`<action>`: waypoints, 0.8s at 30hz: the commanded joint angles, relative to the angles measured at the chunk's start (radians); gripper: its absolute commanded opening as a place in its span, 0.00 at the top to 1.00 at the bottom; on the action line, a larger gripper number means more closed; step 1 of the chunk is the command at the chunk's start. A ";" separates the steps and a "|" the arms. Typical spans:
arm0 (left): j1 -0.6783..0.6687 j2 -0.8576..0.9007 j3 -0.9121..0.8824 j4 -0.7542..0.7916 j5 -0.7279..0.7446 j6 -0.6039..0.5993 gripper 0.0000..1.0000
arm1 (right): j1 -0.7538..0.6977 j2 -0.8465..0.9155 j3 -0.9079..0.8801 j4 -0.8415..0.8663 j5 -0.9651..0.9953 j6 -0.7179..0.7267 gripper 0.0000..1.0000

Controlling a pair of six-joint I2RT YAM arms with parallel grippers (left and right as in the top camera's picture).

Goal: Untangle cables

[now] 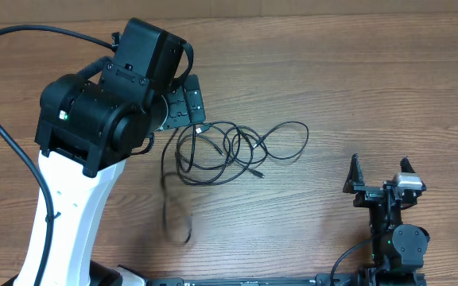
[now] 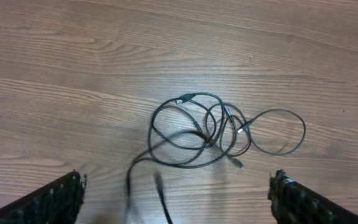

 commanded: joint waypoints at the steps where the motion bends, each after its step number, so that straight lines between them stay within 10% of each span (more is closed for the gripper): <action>1: 0.007 -0.003 0.003 -0.002 0.039 0.023 0.04 | 0.002 -0.008 -0.010 0.004 0.005 0.002 0.00; 24: 0.005 -0.002 -0.018 -0.002 0.427 0.248 0.01 | 0.002 -0.008 -0.010 0.004 0.005 0.002 0.00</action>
